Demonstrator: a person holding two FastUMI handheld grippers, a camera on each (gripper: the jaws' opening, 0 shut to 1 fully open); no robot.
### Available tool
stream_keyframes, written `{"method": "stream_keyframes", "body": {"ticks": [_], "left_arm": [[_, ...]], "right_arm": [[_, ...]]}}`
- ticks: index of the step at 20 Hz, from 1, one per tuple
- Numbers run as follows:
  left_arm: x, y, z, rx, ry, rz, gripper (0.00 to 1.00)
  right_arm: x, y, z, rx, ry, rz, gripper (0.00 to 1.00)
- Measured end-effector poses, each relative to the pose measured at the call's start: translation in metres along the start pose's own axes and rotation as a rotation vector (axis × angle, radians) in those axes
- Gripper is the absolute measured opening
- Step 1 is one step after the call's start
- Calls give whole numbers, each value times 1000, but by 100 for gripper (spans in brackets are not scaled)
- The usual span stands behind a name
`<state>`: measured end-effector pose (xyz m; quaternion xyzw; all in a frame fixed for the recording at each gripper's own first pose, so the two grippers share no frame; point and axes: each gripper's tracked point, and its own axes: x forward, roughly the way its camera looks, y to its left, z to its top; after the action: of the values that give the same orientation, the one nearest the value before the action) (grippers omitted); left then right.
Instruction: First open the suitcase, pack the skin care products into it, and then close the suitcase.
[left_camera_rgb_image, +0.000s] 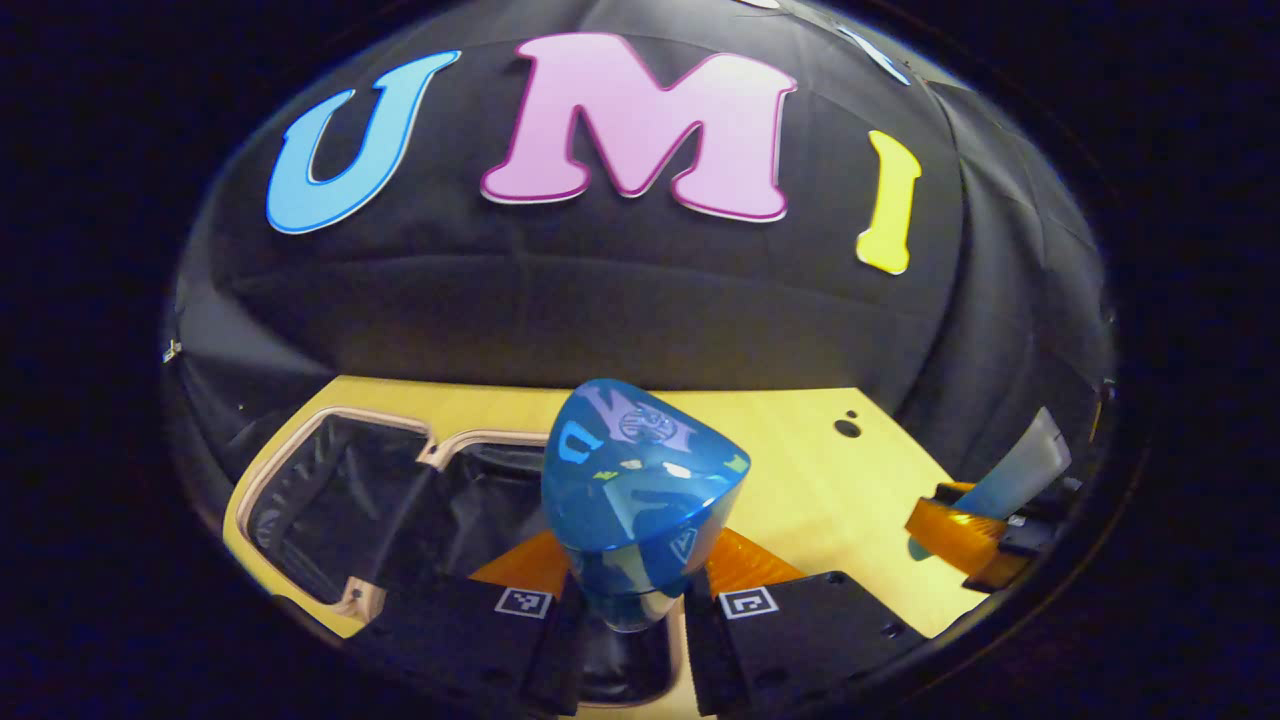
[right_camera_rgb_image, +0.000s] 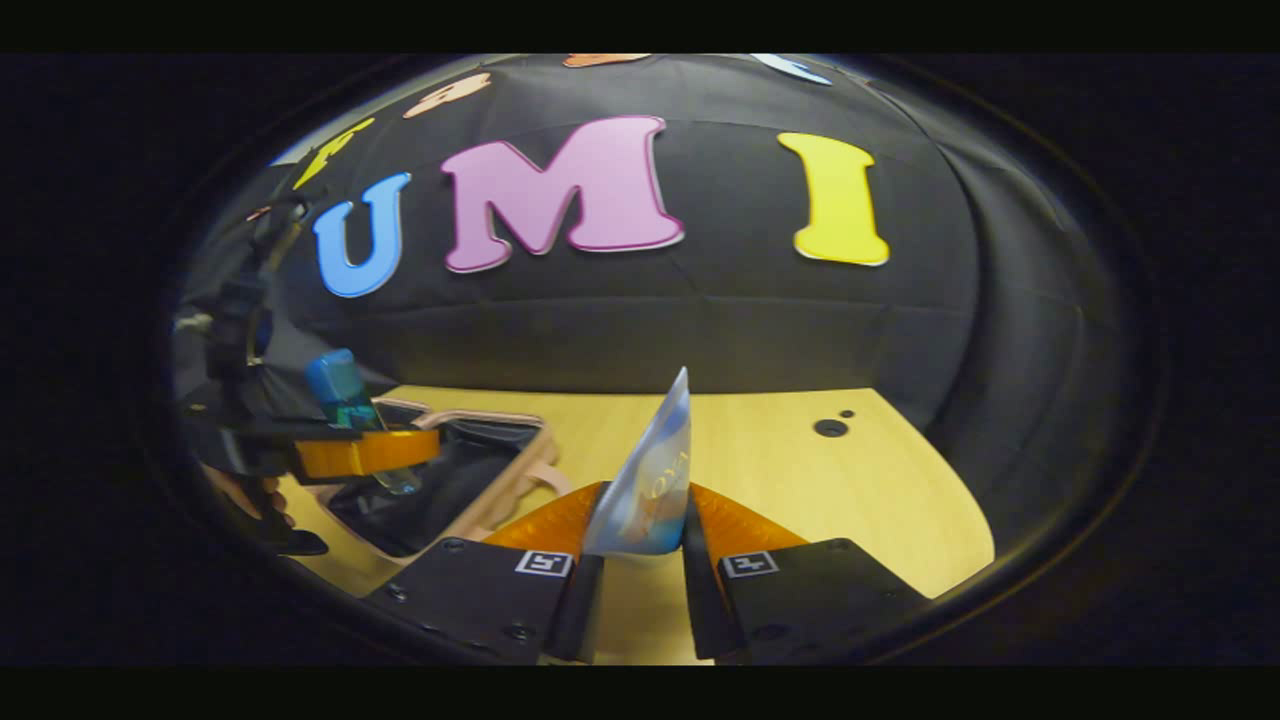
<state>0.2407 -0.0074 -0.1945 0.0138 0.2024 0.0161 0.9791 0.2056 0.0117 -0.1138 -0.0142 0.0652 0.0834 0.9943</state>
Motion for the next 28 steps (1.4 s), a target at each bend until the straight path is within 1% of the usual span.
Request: {"method": "stream_keyframes", "body": {"ticks": [1,3,6,7,8,12,13,14,15,16,17,18,19,20,21,22,23,24,25,27,28], "left_arm": [[1,24,-12,-22,43,32,46],[8,58,-33,-60,134,68,46],[24,90,-59,-45,240,112,46],[27,95,-67,-36,284,111,50],[33,93,-73,-31,319,93,46],[46,95,-106,-38,485,58,46],[45,97,-113,-48,523,63,46],[49,99,-112,-58,520,68,47],[52,96,-114,-79,538,66,51],[53,97,-116,-97,566,67,46],[52,99,-118,-98,598,76,49],[55,101,-117,-83,610,80,47],[56,101,-119,-61,645,85,46],[57,100,-119,-45,661,95,47],[57,99,-119,-30,675,104,47],[60,99,-117,-19,671,109,51],[60,99,-117,-19,675,116,48],[60,98,-116,-25,667,119,54],[60,98,-114,-33,656,127,52],[58,100,-101,-59,584,133,53],[53,97,-87,-78,525,117,56]], "right_arm": [[2,14,7,-11,-19,23,39],[5,35,14,-23,-48,54,39],[11,64,9,21,-25,104,39],[15,71,9,29,-12,111,39],[19,77,9,32,-2,120,39],[30,98,9,6,27,154,39],[31,102,9,10,33,161,39],[32,104,7,17,44,170,39],[33,106,7,21,53,173,39],[34,105,7,20,61,173,39],[34,104,7,17,67,170,34],[35,102,9,11,71,166,39],[36,100,11,3,76,161,34],[36,100,10,0,84,161,39],[37,100,10,-2,94,161,39],[36,100,9,-2,101,161,34],[35,100,9,-3,109,159,34],[35,101,9,-8,113,158,39],[35,101,8,-10,120,159,39],[35,108,1,12,150,174,39],[35,112,-3,23,168,178,39]]}}
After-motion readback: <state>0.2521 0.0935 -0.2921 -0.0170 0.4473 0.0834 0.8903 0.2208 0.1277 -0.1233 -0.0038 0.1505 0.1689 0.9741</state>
